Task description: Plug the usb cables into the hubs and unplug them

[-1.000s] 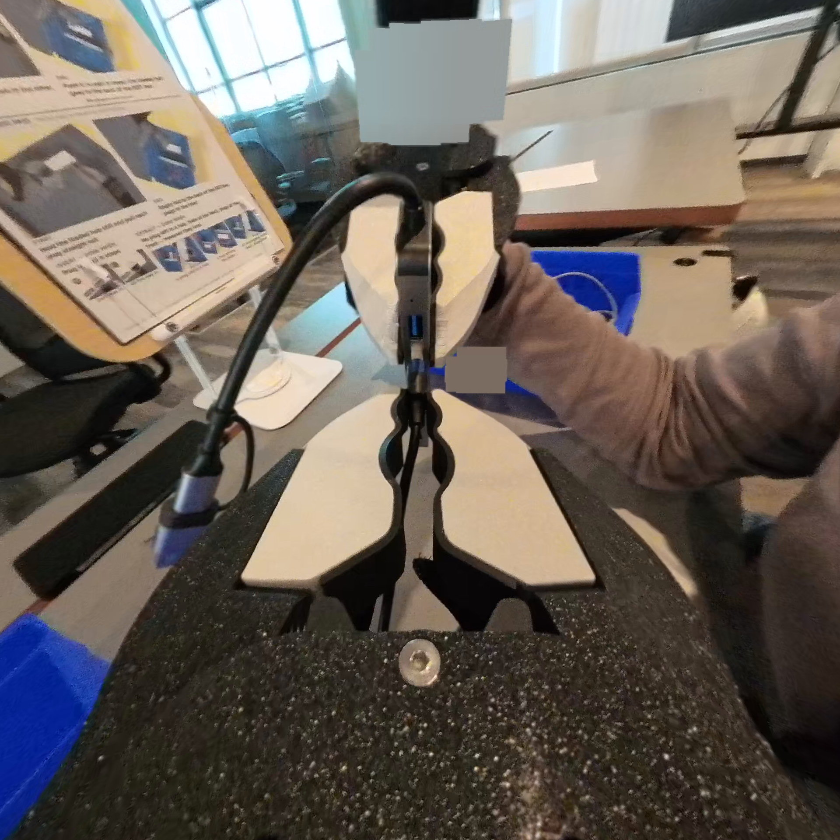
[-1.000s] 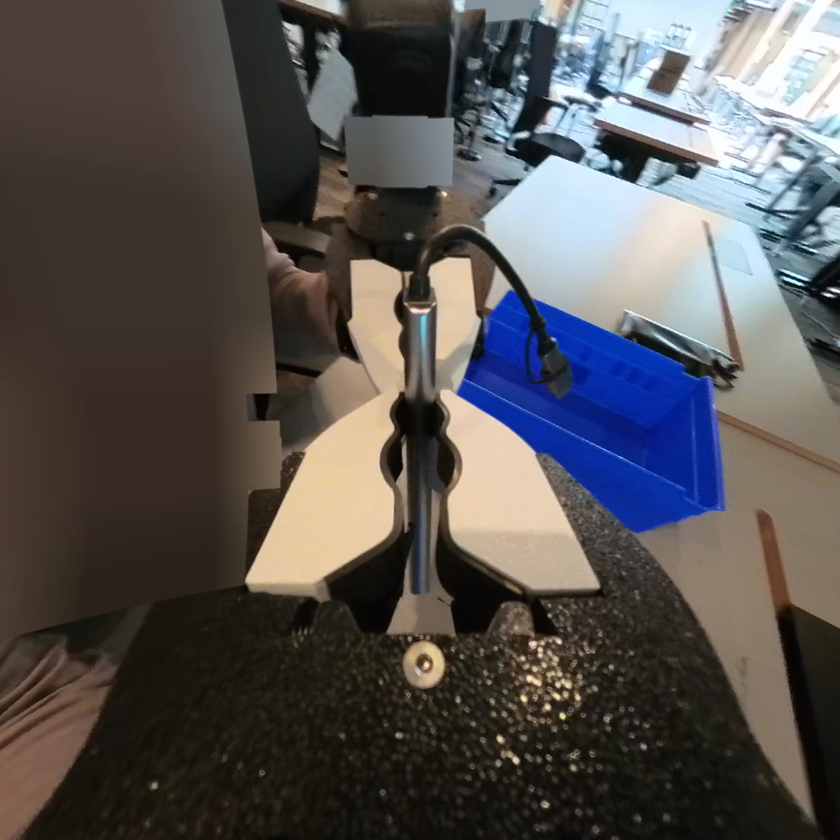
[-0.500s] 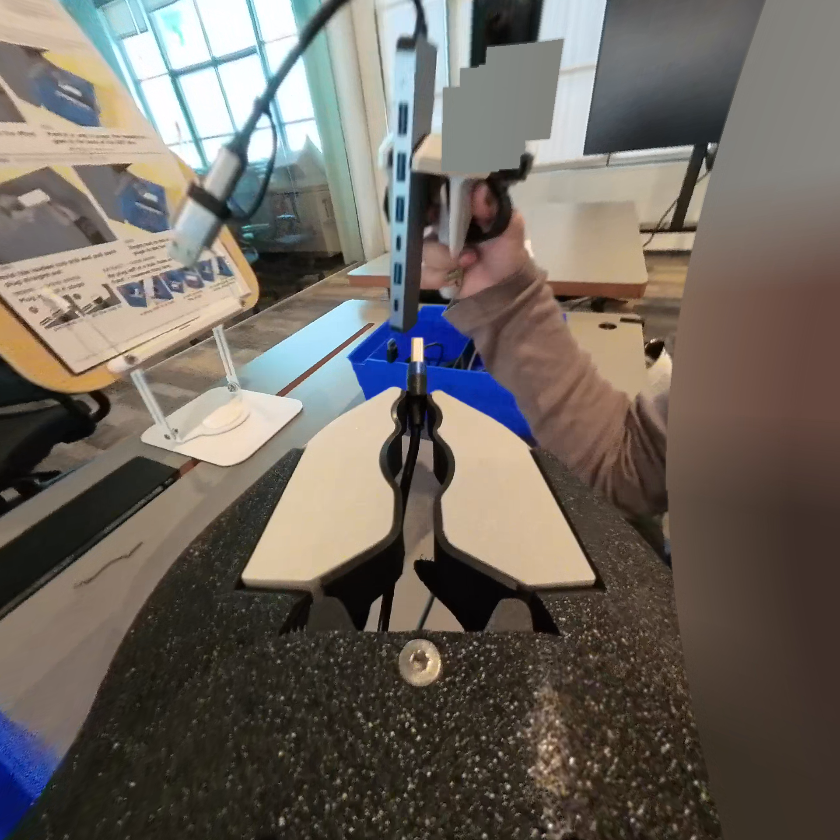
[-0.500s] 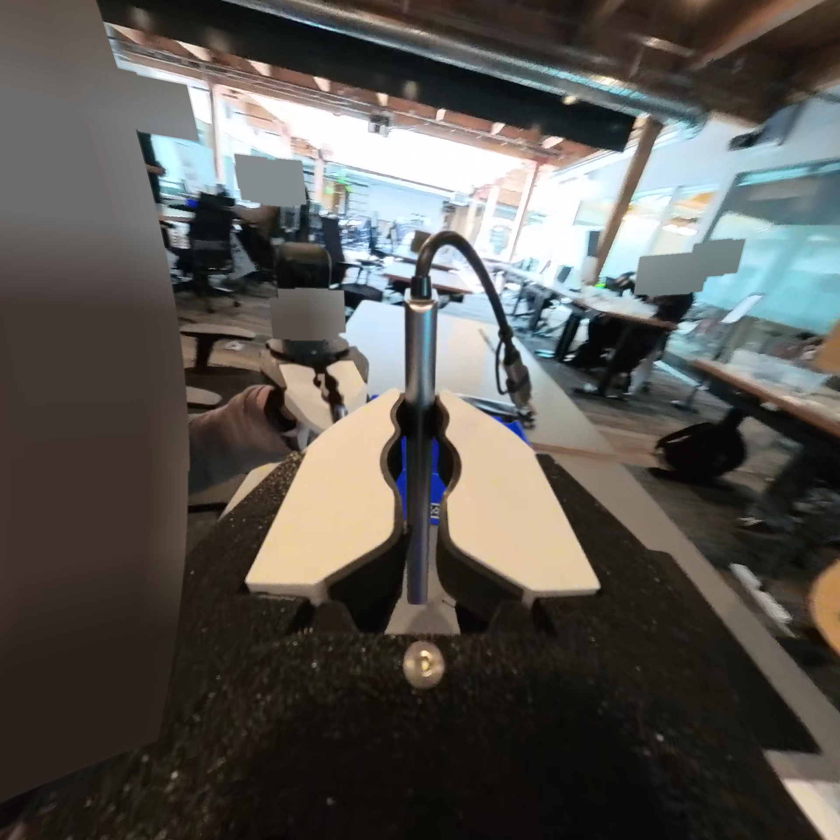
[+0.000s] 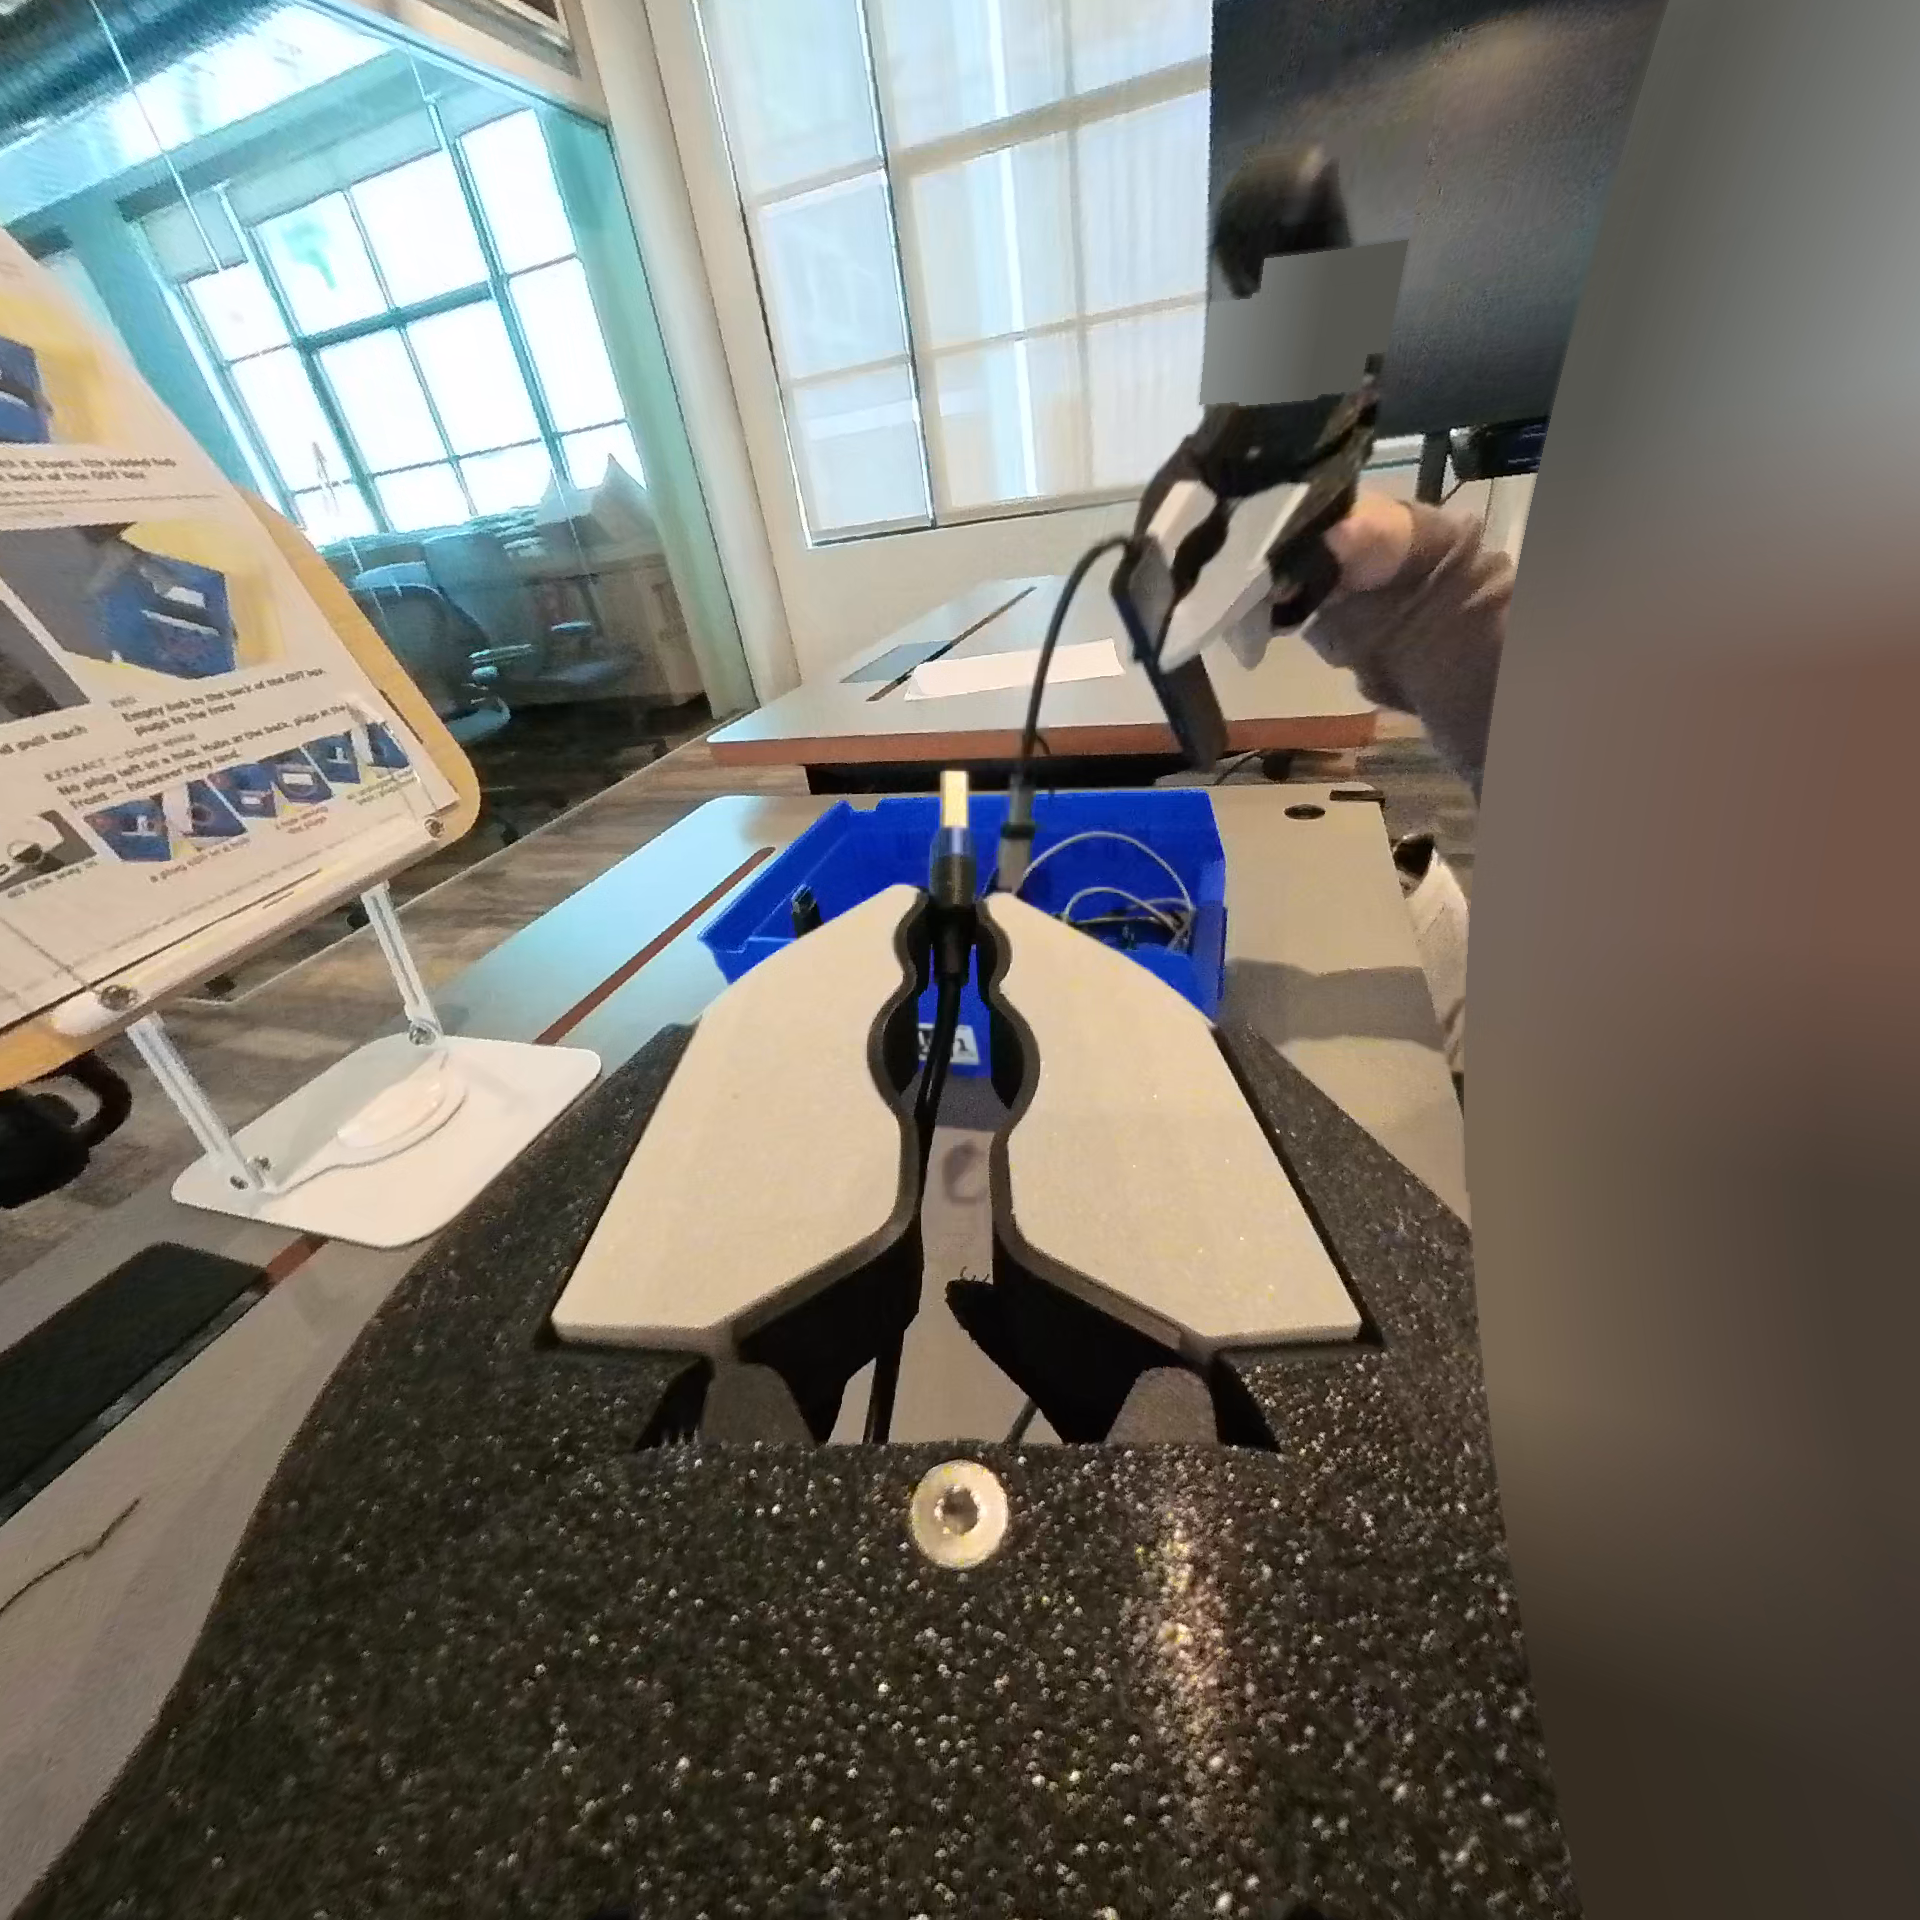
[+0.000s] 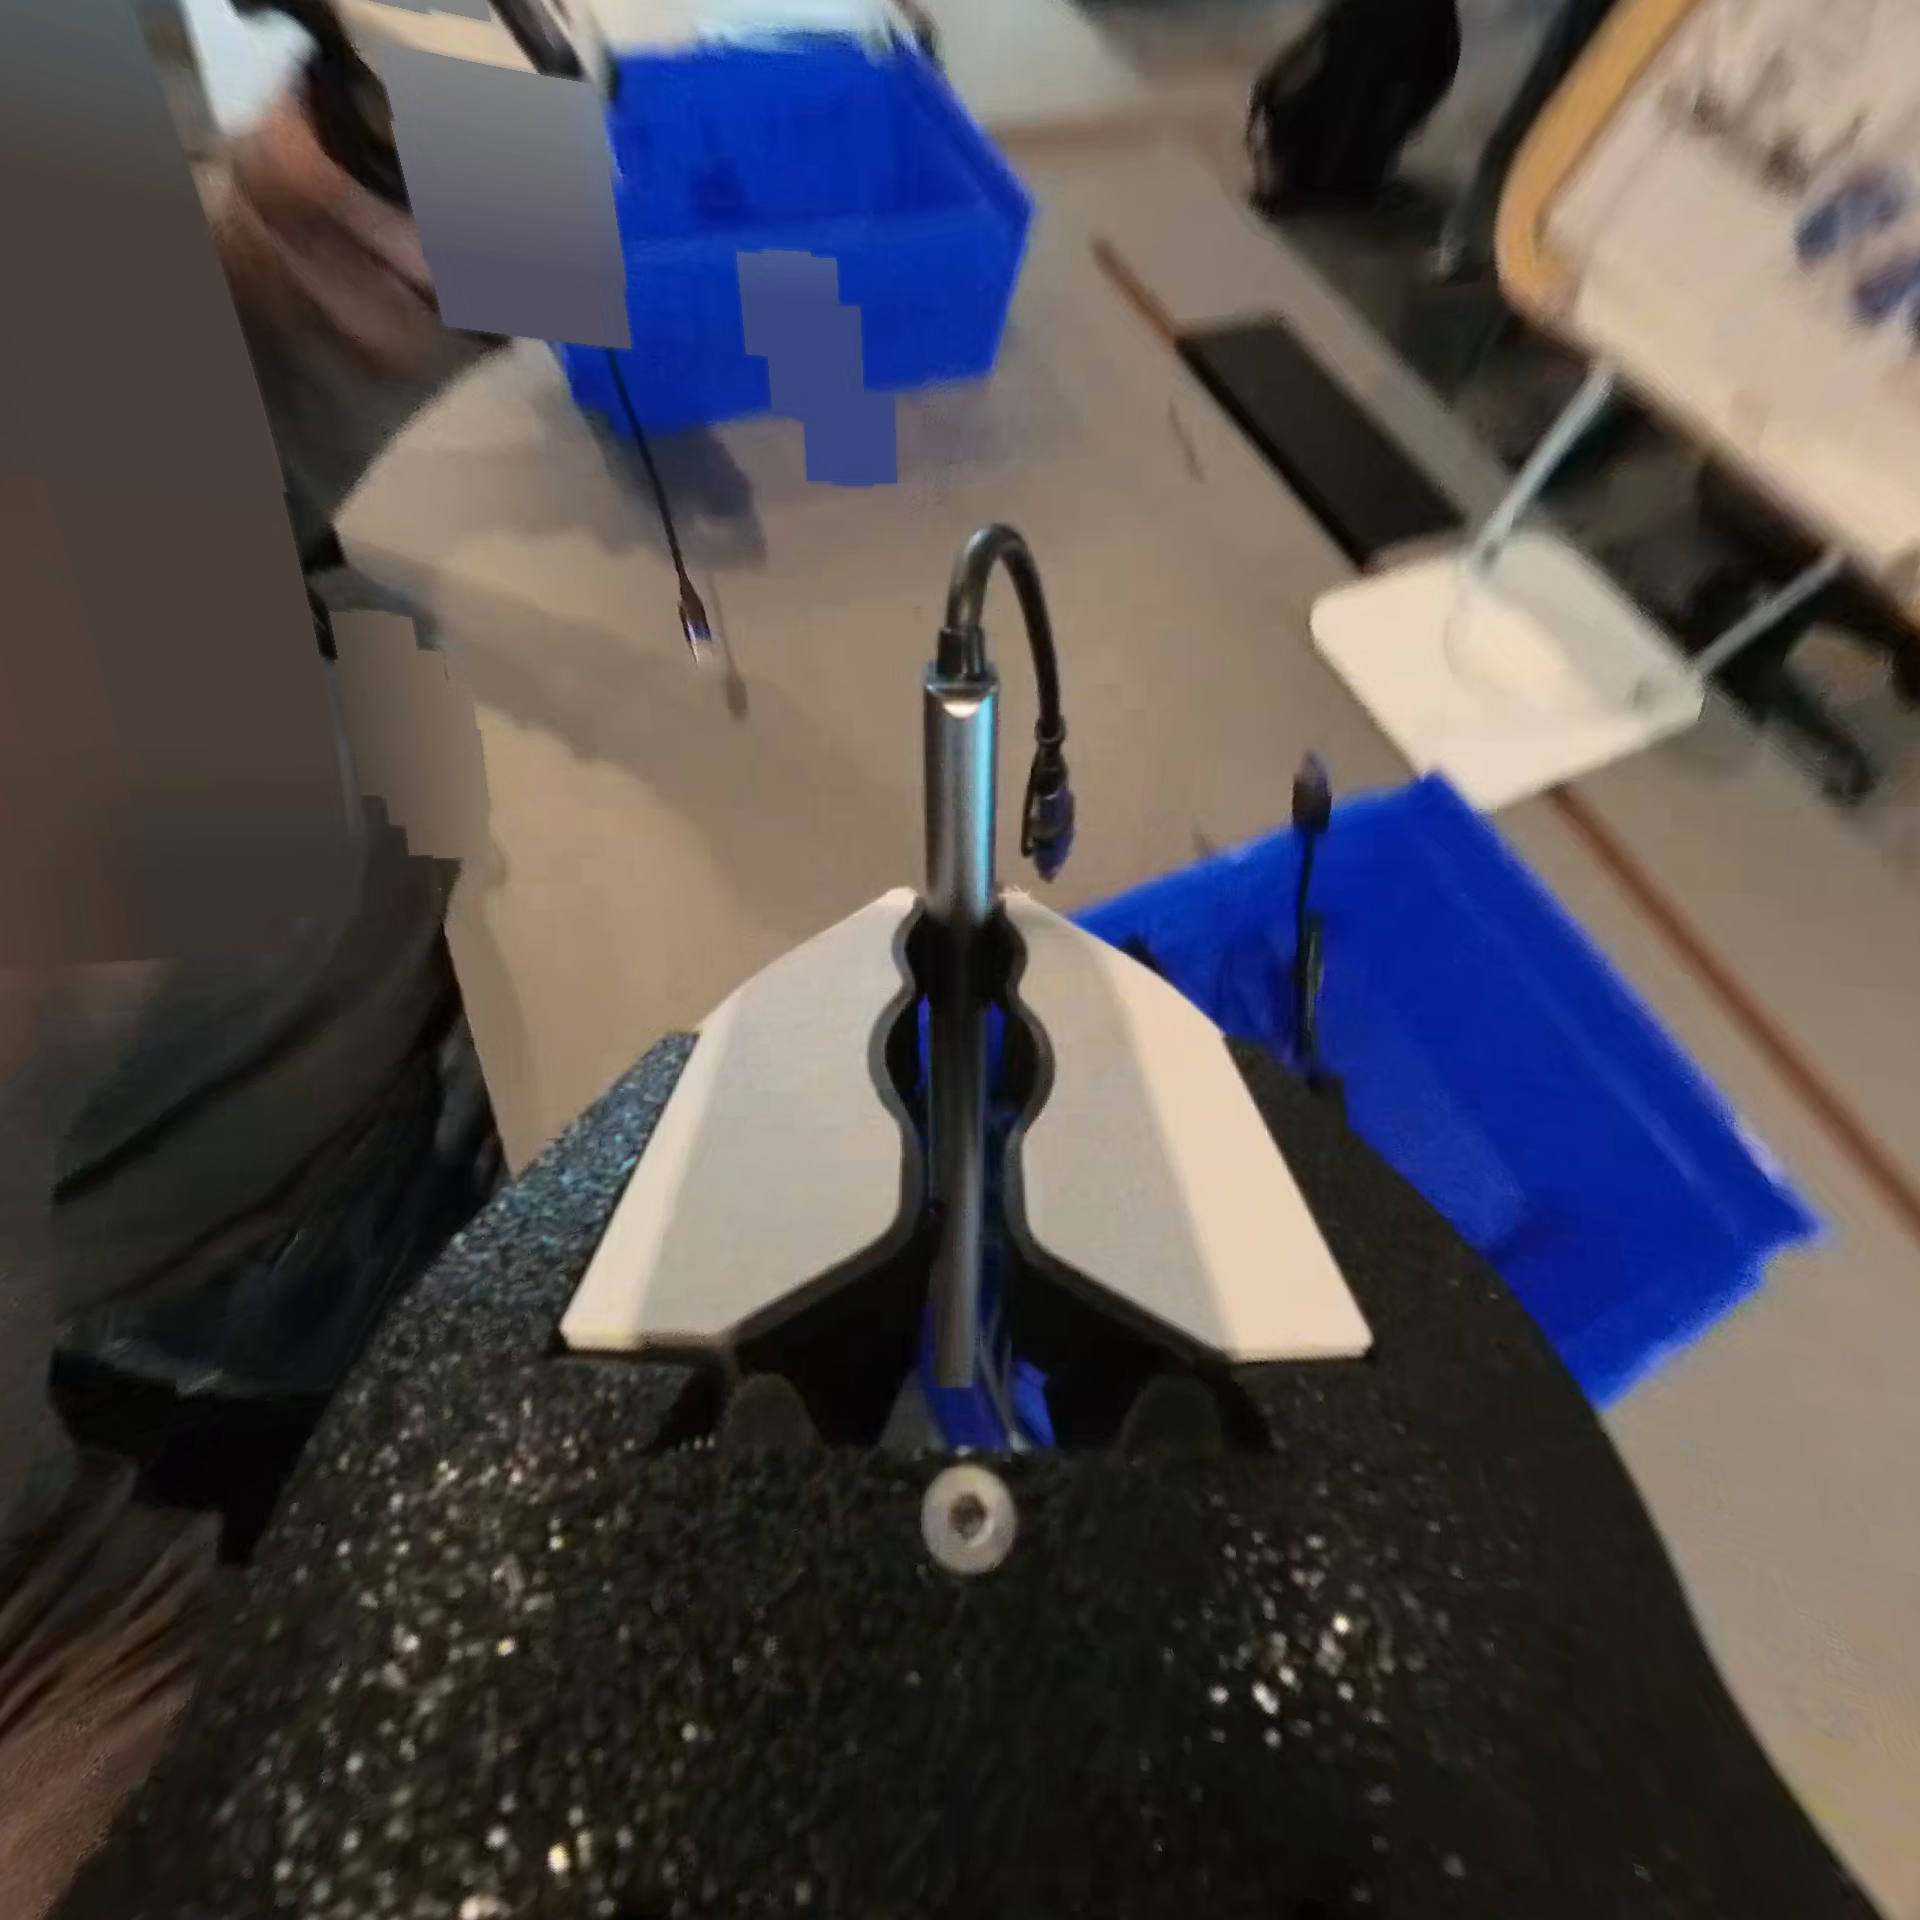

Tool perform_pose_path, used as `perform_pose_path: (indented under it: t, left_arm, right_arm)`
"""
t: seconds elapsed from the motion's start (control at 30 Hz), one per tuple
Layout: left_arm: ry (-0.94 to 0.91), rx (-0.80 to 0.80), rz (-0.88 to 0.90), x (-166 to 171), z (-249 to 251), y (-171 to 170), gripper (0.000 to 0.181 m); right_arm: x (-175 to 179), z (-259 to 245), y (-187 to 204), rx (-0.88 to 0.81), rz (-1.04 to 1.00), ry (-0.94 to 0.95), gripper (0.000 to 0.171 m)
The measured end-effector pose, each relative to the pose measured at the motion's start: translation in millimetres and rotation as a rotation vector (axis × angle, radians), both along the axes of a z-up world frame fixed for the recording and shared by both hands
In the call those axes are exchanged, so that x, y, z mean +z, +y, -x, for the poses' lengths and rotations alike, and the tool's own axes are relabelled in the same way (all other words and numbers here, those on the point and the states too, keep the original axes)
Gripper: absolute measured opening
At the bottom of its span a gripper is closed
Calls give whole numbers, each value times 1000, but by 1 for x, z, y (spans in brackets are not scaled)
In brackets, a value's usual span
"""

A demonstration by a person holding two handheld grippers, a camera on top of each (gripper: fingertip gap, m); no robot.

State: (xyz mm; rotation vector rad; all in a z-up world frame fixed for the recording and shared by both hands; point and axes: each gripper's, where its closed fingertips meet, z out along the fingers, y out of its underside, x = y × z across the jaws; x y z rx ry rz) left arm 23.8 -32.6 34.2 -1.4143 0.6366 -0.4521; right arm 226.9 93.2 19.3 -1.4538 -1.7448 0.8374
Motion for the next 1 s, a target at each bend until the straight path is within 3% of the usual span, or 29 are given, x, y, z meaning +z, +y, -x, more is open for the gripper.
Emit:
perform_pose_path:
  t: [0.2, 0.37, 0.67, 0.8, 1.0]
  left_arm:
    - [47, -32, 20, -4, -12, 0, 8]
    - [64, -28, 25, -4, -13, 0, 8]
    - [52, -20, 31, -3, -12, -1, 8]
    - [45, -25, 42, -7, -11, -1, 8]
    - [32, -34, 50, -9, -9, -1, 8]
  right_arm:
    - [-37, -34, 31, -88, 96, -77, 10]
    - [-40, -29, 87, -226, -65, -74, 10]
    - [-93, 1, 178, -252, -297, -516, 10]
    - [-136, 13, 187, -154, -321, -729, 10]
    - [-168, 34, 174, -40, -320, -847, 10]
